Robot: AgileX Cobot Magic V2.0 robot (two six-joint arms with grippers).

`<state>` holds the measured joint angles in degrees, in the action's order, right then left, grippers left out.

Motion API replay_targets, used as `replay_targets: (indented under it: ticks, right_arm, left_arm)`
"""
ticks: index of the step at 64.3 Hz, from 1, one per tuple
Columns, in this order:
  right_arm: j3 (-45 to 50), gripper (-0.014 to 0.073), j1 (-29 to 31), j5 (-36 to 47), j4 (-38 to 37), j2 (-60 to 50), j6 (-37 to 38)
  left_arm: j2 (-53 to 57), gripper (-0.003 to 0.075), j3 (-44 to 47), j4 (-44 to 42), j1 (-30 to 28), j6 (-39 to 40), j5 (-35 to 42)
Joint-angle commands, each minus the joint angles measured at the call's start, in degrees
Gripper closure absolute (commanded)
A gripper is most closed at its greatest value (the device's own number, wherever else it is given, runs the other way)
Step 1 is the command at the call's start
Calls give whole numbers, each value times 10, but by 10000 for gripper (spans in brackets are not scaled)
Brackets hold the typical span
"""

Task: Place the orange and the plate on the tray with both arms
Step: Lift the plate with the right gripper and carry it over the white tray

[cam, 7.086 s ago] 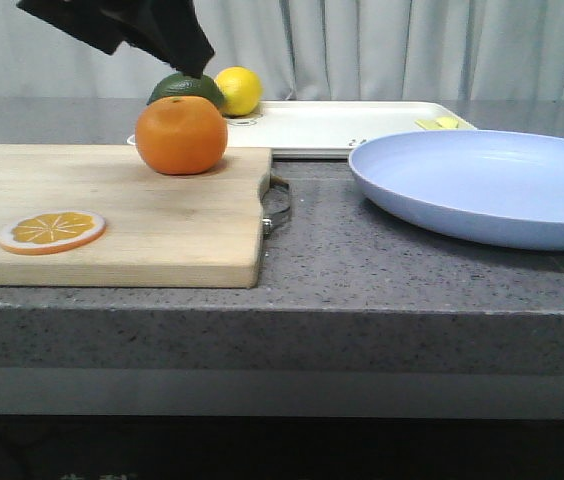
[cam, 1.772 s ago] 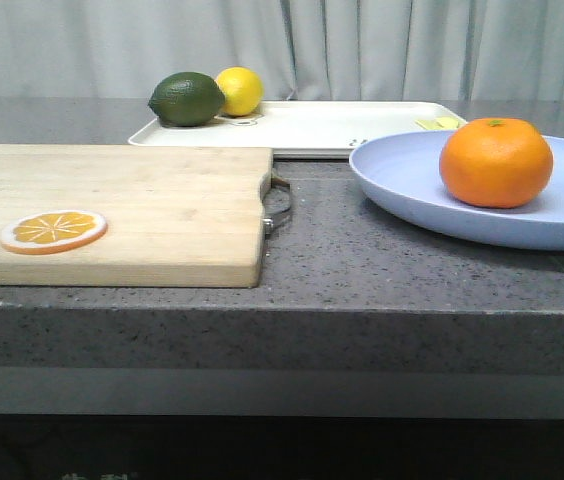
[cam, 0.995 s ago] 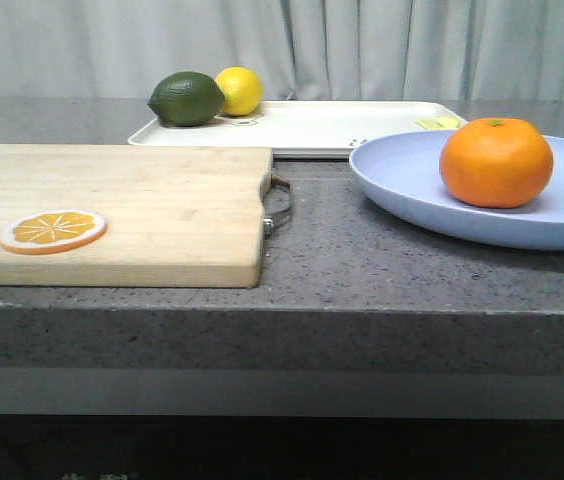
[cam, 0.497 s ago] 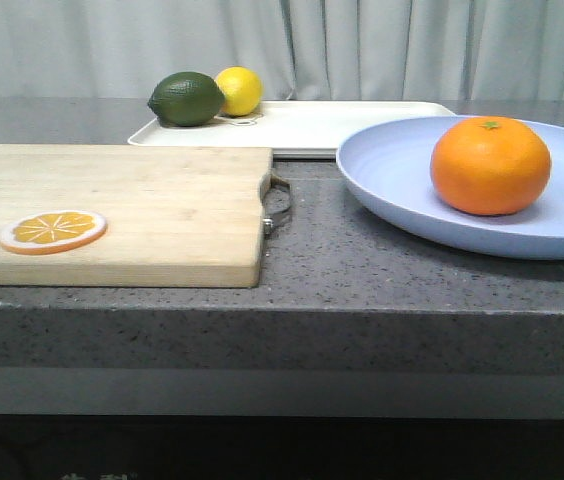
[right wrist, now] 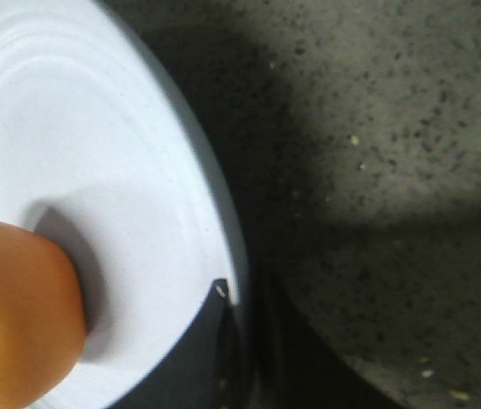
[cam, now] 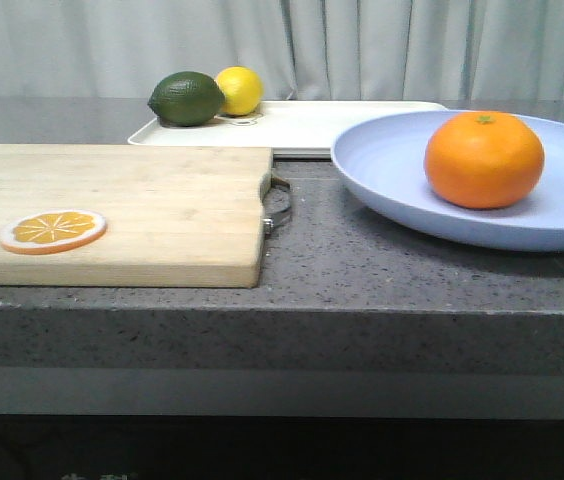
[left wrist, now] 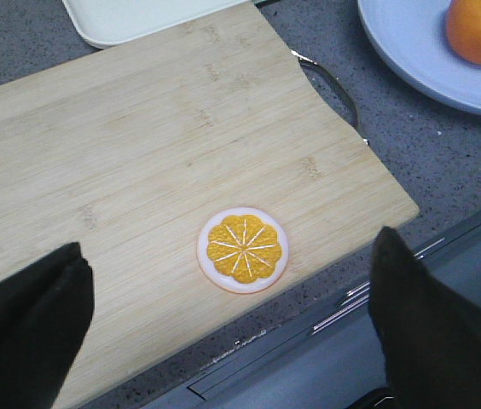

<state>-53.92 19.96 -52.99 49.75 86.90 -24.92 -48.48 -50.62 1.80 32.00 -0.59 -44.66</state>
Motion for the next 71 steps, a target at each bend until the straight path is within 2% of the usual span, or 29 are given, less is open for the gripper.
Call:
replay_targets:
  ticks: [1,9,21,32,42,60,71]
  right_arm:
    - [-24,659,-2,-35,86,-19,-5]
    - [-52,659,-13,-48,88,-19,36]
    - [-111,659,-46,-20,83,-17,113]
    - [-185,659,-87,6,31,5,198]
    - [-271,659,-127,14,-15,50,264]
    - [-428,659,-171,15,-29,170,343]
    - [-540,659,-191,9,-104,249,425]
  left_arm:
    - [3,90,-15,5,-2,0,49]
    - [3,90,-15,5,-2,0,52]
    - [3,90,-15,5,-2,0,54]
    - [3,90,-15,5,-2,0,55]
    - [3,90,-15,5,-2,0,61]
    - [3,90,-15,5,-2,0,65]
    - [3,90,-15,5,-2,0,65]
